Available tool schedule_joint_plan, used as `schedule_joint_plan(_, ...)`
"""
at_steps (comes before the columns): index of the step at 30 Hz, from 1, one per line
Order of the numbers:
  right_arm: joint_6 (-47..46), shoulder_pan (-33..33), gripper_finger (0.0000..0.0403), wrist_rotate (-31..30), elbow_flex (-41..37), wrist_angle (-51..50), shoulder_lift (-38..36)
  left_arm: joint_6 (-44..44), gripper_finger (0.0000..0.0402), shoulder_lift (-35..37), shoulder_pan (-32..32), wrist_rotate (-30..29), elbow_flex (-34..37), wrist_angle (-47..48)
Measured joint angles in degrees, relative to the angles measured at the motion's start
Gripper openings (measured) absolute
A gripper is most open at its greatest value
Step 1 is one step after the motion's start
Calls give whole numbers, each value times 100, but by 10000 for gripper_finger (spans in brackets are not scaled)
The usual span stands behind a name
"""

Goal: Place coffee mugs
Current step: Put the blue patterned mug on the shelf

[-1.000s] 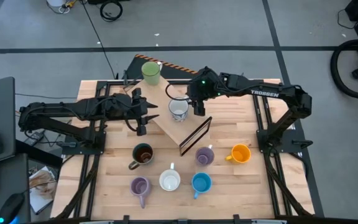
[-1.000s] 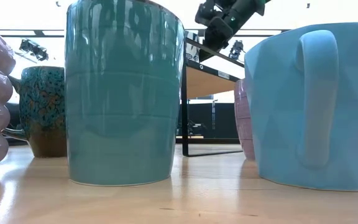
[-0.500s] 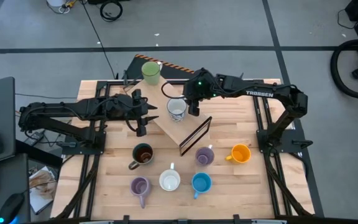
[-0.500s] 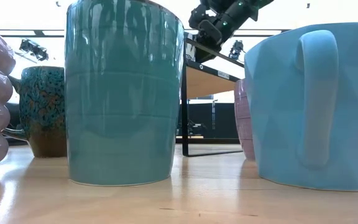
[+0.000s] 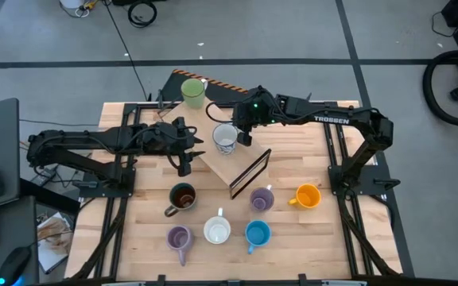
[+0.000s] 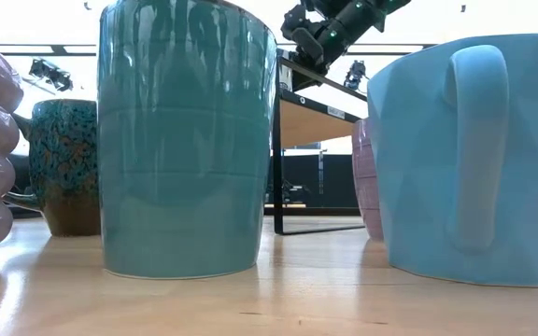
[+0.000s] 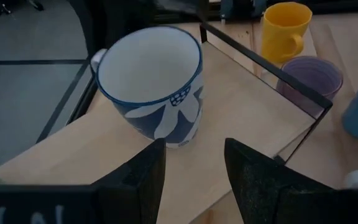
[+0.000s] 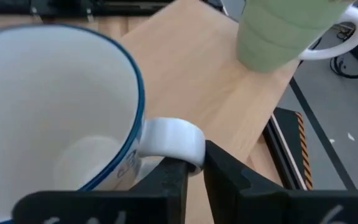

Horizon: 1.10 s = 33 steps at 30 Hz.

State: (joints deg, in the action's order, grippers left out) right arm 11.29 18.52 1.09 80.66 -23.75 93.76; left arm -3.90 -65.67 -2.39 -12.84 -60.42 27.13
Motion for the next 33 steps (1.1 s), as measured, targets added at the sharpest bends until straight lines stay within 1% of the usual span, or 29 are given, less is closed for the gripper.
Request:
schedule_joint_plan(3,-118,-2,41,-3,0,141,-2,-2,172,-34,2,0,0,-15)
schedule_joint_plan(7,-240,32,41,-219,0,258,-2,-2,172,-35,0,-2,0,-16)
schedule_joint_plan(10,-353,107,41,-254,0,277,-2,-4,172,-35,2,0,0,-19)
schedule_joint_plan(16,-504,332,40,28,1,514,162,-24,172,-35,2,-59,0,-21)
schedule_joint_plan(22,-707,520,39,128,2,1119,458,-37,172,28,0,-633,0,134)
schedule_joint_plan(28,-895,636,39,10,2,1687,636,-34,172,129,0,-1356,0,271)
schedule_joint_plan(33,-1187,763,39,-16,0,1895,754,31,172,207,0,-1852,8,329)
